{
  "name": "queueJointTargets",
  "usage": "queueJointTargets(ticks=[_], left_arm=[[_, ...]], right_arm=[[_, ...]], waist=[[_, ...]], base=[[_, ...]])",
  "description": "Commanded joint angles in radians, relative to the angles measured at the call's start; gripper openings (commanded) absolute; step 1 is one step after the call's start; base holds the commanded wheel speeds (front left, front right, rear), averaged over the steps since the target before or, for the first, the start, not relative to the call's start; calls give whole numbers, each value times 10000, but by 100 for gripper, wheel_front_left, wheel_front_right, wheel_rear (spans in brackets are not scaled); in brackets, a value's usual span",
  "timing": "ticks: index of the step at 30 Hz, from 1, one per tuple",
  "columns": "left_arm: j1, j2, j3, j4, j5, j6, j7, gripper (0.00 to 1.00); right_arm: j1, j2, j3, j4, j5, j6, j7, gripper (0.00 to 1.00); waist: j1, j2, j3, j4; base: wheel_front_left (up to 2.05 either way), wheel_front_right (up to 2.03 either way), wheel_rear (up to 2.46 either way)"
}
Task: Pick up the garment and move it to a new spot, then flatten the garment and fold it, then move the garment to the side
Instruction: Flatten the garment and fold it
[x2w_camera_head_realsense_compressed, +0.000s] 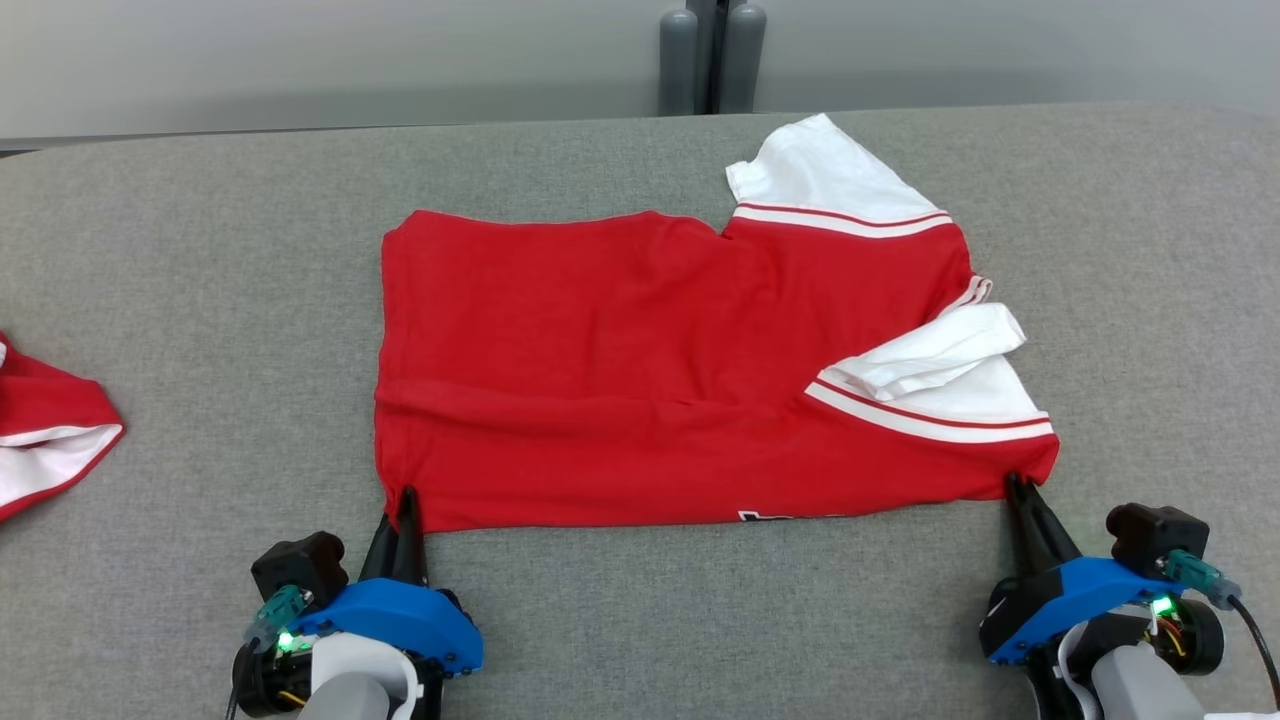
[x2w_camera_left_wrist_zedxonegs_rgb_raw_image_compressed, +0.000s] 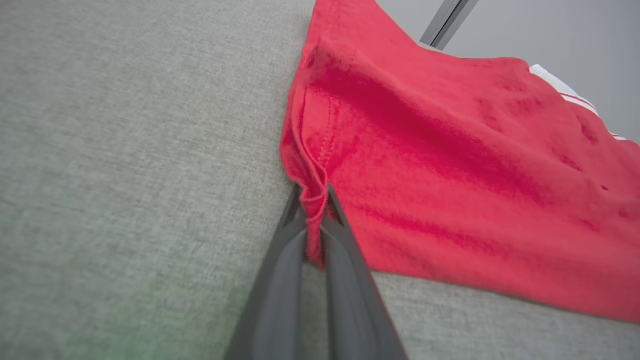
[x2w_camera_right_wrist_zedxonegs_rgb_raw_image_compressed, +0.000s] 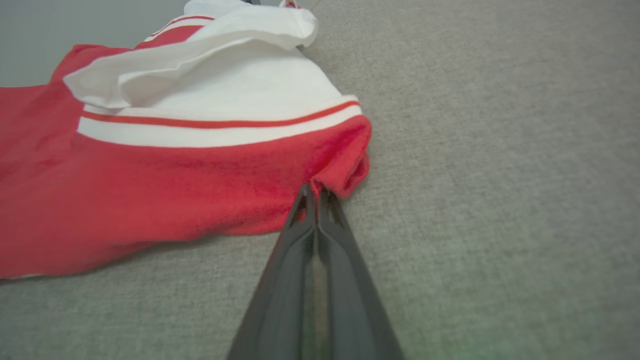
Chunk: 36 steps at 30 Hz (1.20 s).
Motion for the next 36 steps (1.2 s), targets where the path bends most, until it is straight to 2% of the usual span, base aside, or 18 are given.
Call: queueJointTargets(ticks=[1, 7, 13, 20, 23, 27, 28, 29, 30, 31, 36], left_arm=[[115, -28, 7, 28, 76, -58, 57, 0], [253, -8, 423, -710, 335, -108, 39, 0], [475, 6, 660, -1372, 597, -302, 39, 0], [1586, 6, 544, -1264, 629, -412, 39, 0], [1971, 11, 433, -1132, 529, -426, 38, 0], [2572, -2, 239, -894, 201, -232, 39, 0], [2633, -3, 230, -883, 206, -147, 38, 13], [2687, 5, 279, -919, 170, 16, 39, 100], [2660, 0, 270, -961, 243, 58, 39, 100], [2572, -14, 291, -1044, 274, 117, 39, 100], [1788, -8, 637, -1553, 760, 255, 41, 100]], right_arm=[[-91, -63, -5, 96, 94, 1, 19, 0], [-57, -238, -481, -573, 270, 1, 8, 0], [296, -328, -788, -1369, 450, 0, 8, 0], [1640, -158, -962, -1837, 746, -3, 9, 0], [2213, -102, -811, -1890, 765, -2, 9, 0], [3093, -37, -289, -1760, 829, 0, 9, 0], [3222, -56, -158, -1706, 852, 0, 9, 0], [3299, -164, -81, -1514, 926, 0, 9, 0], [3183, -257, -178, -1545, 870, 0, 7, 86], [3064, -363, -135, -1623, 650, 0, 9, 100], [2290, -251, -512, -1958, 1044, 1, 10, 100]], waist=[[0, 2, -20, 22], [0, 2, -370, 94], [0, 2, -1266, 182], [0, 2, -2373, 284], [0, 2, -2496, 330], [0, 2, -2557, 389], [0, 2, -2540, 398], [0, 2, -2473, 396], [0, 2, -2430, 407], [0, 2, -2375, 434], [0, 2, -1851, 525]], base=[[0, 0, 0], [0, 0, 0], [0, 0, 0], [0, 0, 0], [0, 0, 0], [0, 0, 0], [0, 0, 0], [0, 0, 0], [0, 0, 0], [0, 0, 0], [0, 0, 0]])
